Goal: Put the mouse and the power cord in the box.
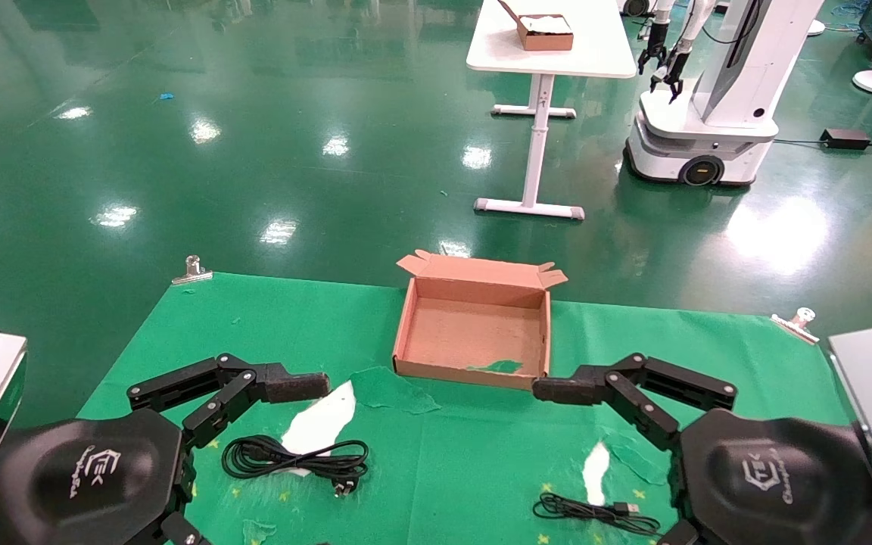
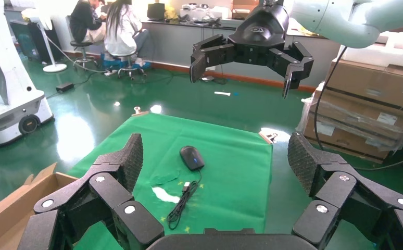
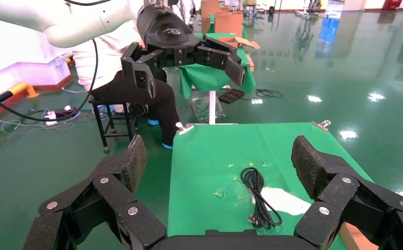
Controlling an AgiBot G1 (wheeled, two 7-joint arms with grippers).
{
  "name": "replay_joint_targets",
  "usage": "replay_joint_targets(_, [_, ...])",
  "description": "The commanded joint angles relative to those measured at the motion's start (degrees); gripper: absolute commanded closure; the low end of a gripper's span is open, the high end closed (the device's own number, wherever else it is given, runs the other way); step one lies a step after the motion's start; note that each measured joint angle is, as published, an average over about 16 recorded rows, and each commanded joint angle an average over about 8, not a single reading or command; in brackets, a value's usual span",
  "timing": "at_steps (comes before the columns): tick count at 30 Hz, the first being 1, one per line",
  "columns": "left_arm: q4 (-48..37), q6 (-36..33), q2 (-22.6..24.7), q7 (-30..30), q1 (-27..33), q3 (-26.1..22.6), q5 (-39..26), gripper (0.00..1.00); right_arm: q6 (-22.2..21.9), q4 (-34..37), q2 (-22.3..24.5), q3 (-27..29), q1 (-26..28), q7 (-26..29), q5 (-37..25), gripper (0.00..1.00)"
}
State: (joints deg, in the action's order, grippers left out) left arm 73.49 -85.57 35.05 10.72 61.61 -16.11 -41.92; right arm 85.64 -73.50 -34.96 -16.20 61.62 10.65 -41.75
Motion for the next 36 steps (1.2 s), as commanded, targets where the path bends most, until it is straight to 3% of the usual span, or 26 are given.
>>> replay_joint_targets(1, [0.0, 0.0, 0.0, 0.0, 0.0, 0.0, 0.0, 0.0, 0.0, 0.0, 0.0, 0.0, 0.0, 0.0, 0.0, 0.0])
replay_joint_targets(36, [0.0, 0.0, 0.0, 0.0, 0.0, 0.0, 0.0, 0.0, 0.0, 0.0, 0.0, 0.0, 0.0, 0.0, 0.0, 0.0])
